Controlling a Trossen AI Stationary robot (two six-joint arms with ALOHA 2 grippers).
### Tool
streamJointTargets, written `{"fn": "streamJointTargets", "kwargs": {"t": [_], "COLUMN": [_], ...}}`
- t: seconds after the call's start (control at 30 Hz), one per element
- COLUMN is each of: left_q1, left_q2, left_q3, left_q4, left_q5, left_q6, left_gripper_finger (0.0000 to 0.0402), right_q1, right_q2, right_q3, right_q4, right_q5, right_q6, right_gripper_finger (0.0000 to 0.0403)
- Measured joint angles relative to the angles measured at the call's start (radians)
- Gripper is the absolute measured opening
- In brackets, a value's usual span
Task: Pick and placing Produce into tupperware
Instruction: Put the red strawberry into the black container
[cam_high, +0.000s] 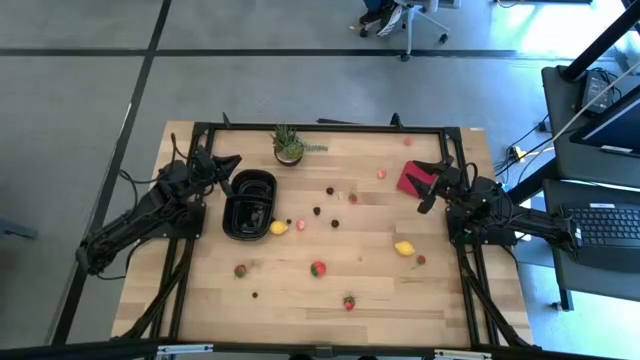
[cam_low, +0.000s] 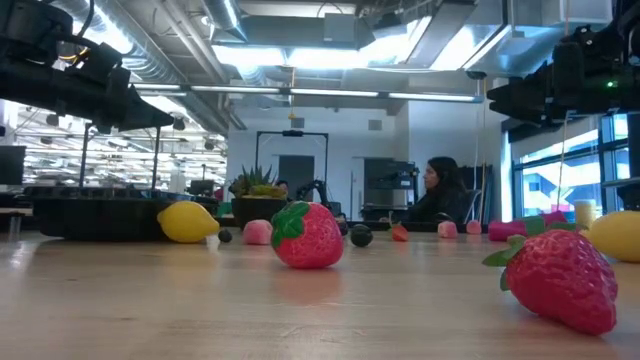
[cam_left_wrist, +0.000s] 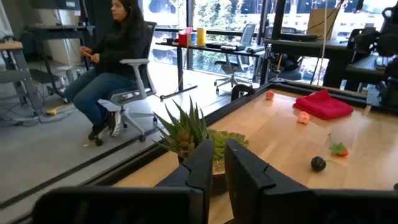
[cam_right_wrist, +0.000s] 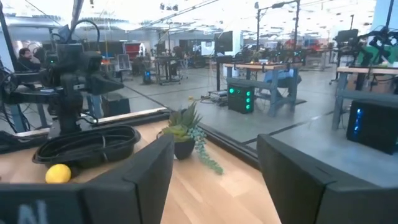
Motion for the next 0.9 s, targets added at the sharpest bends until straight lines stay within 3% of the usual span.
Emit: {"fn": "streamJointTargets", "kwargs": {"t": [0.37,0.73,0.9], "left_q1": [0.000,0.000,0.000], "left_q2": [0.000,0.000,0.000], "left_q3": [0.000,0.000,0.000], "left_q4": [0.018,0.021,0.021], "left_q5": [0.002,0.008,0.003], "left_q6": [0.034,0.035,0.035], "left_gripper_finger": [0.0102,0.0258,0.0292], "right_q1": [0.000,0.000,0.000], "right_q2": [0.000,0.000,0.000], "right_q3": [0.000,0.000,0.000], "right_q4": [-0.007,-0.007,-0.007], "right_q5": [0.000,0.000,0.000], "right_q6": [0.026,0.026,0.026], "right_gripper_finger": [0.0232,0.0232,0.0232]}}
